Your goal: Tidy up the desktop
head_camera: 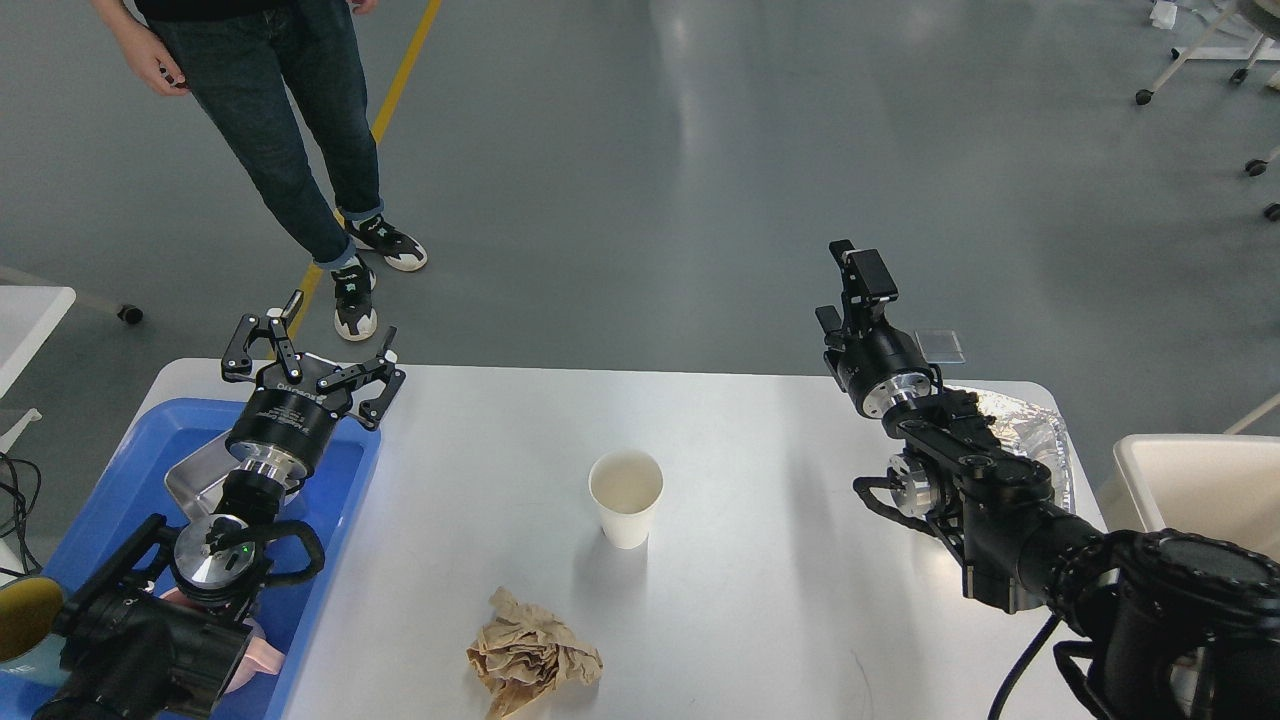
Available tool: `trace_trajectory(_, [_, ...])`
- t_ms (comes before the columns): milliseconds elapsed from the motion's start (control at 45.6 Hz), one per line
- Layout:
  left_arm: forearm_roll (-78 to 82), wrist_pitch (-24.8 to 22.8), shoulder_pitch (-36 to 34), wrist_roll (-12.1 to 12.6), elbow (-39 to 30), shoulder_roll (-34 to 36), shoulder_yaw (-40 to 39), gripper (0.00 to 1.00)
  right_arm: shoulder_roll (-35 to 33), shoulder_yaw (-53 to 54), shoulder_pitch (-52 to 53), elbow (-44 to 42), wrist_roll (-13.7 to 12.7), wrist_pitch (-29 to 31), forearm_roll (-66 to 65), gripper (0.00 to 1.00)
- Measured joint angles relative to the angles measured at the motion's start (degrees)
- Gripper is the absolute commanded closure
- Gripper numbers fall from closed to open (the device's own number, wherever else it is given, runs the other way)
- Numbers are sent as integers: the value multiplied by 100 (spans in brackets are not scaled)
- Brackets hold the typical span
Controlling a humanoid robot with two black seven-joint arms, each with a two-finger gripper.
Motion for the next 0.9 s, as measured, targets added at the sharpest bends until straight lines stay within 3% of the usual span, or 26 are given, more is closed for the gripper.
trace_trajectory(329, [168,1,29,71,24,528,420,2,11,0,-3,0,2,0,0,0])
trace_trajectory(570, [254,308,-173,75,24,757,696,2,-49,-94,11,9,-138,51,-5,0])
trace_trajectory(767, [709,579,-308,76,24,766,1069,2,-317,-1092,12,172,-181,82,-7,0])
trace_trajectory(898, [793,596,-344,76,20,776,1140,2,-1019,-1855,9,954,-181,85,-7,0])
